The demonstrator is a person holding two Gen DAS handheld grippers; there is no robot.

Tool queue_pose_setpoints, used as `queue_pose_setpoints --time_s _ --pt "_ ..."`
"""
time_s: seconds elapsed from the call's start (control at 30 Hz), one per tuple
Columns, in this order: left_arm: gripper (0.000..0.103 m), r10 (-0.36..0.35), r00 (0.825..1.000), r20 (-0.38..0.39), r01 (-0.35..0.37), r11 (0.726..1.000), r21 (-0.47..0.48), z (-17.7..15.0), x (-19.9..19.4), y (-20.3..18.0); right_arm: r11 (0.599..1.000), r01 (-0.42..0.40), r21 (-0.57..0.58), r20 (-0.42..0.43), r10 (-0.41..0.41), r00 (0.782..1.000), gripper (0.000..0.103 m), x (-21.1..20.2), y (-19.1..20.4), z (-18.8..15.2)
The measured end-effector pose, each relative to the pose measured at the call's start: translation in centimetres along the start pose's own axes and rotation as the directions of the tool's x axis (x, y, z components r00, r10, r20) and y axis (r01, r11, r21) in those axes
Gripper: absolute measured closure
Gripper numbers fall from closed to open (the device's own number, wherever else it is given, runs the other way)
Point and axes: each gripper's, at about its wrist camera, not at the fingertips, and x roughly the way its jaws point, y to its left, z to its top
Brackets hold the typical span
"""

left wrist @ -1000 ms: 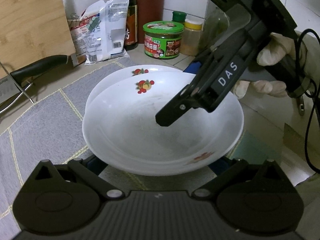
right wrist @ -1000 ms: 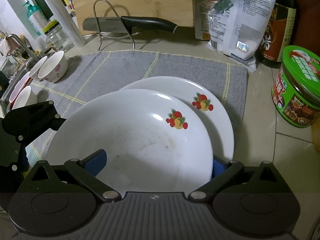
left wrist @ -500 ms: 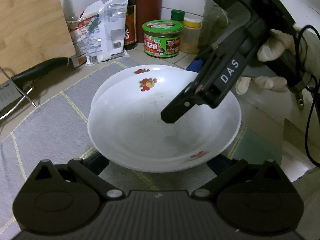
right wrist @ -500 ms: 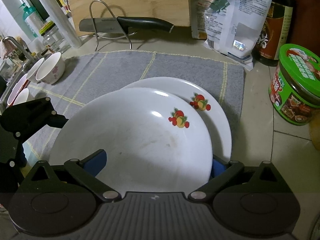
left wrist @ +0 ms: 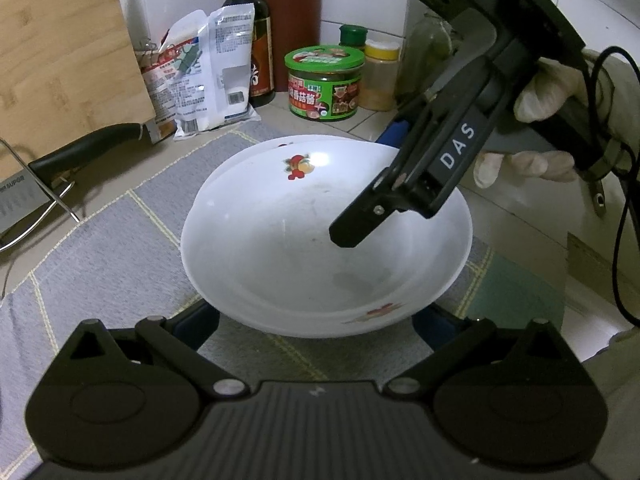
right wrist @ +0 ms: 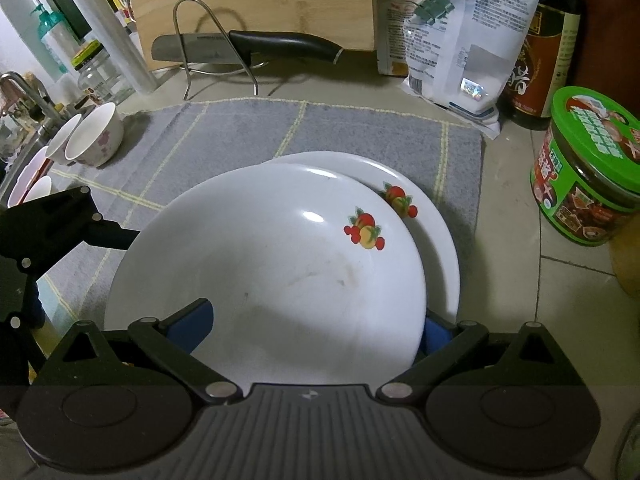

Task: Organize plates and bowls
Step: 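Lower the held plate onto the plate stack with the right gripper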

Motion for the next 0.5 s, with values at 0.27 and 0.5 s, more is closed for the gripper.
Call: queue_pose_setpoints --time_s 0.27,0.5 --pt "0.001 0.006 1.000 0.009 -0.006 1.000 0.003 -0.10 -0.11 0.03 1.000 0.014 0.004 -0.006 -0.014 1.000 0.000 -0.35 0.26 -0.18" --pt "0.001 0.010 1.000 0.015 -0.010 1.000 0.009 -0.19 -0.12 0.20 1.000 0.022 0.006 -0.006 -0.022 1.000 0.000 -0.89 0.51 -0.51"
